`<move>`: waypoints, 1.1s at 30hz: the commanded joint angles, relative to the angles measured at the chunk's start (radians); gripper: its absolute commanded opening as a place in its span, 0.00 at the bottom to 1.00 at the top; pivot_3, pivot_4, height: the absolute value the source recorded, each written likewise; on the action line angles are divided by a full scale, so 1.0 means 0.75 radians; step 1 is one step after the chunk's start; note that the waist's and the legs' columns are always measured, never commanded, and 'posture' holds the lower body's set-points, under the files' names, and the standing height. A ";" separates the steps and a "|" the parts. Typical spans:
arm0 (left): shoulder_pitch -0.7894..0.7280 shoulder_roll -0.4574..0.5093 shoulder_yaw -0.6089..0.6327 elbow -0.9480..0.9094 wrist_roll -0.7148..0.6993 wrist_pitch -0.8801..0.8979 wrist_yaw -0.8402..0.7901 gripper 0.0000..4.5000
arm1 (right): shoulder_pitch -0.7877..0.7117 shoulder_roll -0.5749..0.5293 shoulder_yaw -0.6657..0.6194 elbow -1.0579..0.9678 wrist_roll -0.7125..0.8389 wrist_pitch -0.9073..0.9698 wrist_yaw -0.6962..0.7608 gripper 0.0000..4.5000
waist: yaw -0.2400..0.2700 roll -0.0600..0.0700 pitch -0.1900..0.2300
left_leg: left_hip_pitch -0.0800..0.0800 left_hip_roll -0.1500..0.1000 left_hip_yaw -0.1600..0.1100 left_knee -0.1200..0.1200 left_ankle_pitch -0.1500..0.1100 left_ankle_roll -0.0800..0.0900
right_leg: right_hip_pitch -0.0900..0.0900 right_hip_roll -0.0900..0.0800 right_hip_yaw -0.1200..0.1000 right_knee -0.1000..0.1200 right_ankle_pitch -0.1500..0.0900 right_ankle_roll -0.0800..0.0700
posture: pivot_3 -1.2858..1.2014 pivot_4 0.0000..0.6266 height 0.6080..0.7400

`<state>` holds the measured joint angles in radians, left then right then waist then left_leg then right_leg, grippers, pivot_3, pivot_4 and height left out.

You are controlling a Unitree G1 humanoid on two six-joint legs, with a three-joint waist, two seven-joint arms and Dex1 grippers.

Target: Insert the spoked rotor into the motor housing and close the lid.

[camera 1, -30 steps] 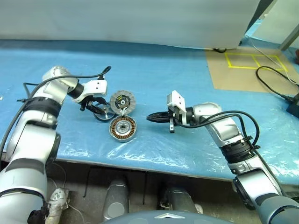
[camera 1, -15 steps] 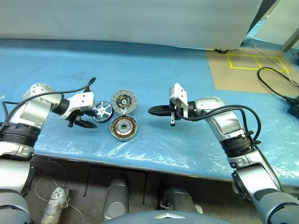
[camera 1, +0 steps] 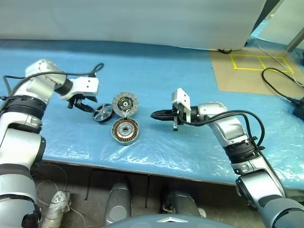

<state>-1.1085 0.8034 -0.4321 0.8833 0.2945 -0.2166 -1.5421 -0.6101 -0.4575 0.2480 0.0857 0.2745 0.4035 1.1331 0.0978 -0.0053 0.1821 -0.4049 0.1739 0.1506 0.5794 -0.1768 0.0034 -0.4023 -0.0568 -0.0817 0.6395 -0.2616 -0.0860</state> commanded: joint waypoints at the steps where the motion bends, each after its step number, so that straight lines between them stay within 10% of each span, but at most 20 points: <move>1: -0.076 -0.018 -0.058 0.062 0.098 -0.150 0.018 0.72 | -0.002 -0.019 -0.022 -0.057 0.014 0.003 0.003 0.00 | 0.001 0.000 0.000 | 0.000 0.000 0.000 0.000 0.000 0.000 | 0.000 0.000 0.000 0.000 0.000 0.000 | 0.52 0.24 1.00; 3: -0.085 -0.062 -0.066 0.062 0.099 -0.156 -0.005 0.86 | 0.000 -0.039 -0.020 -0.064 0.017 0.017 0.016 0.00 | 0.001 0.000 0.000 | 0.000 0.000 0.000 0.000 0.000 0.000 | 0.000 0.000 0.000 0.001 0.000 0.000 | 0.52 0.24 1.00; 33: -0.325 -0.286 -0.124 0.439 0.322 -0.442 0.220 0.86 | 0.008 -0.136 -0.011 -0.081 -0.012 0.063 0.087 0.00 | 0.008 -0.001 0.000 | -0.002 -0.002 -0.002 0.003 0.000 0.000 | 0.001 -0.001 -0.002 0.001 0.003 0.005 | 0.52 0.24 1.00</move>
<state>-1.3005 0.5835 -0.5364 1.2142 0.5405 -0.5419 -1.3816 -0.6077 -0.5501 0.2551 0.0668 0.2578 0.4563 1.1995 0.1040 -0.0060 0.1825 -0.4063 0.1727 0.1487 0.5816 -0.1768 0.0036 -0.4017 -0.0573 -0.0829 0.6402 -0.2593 -0.0821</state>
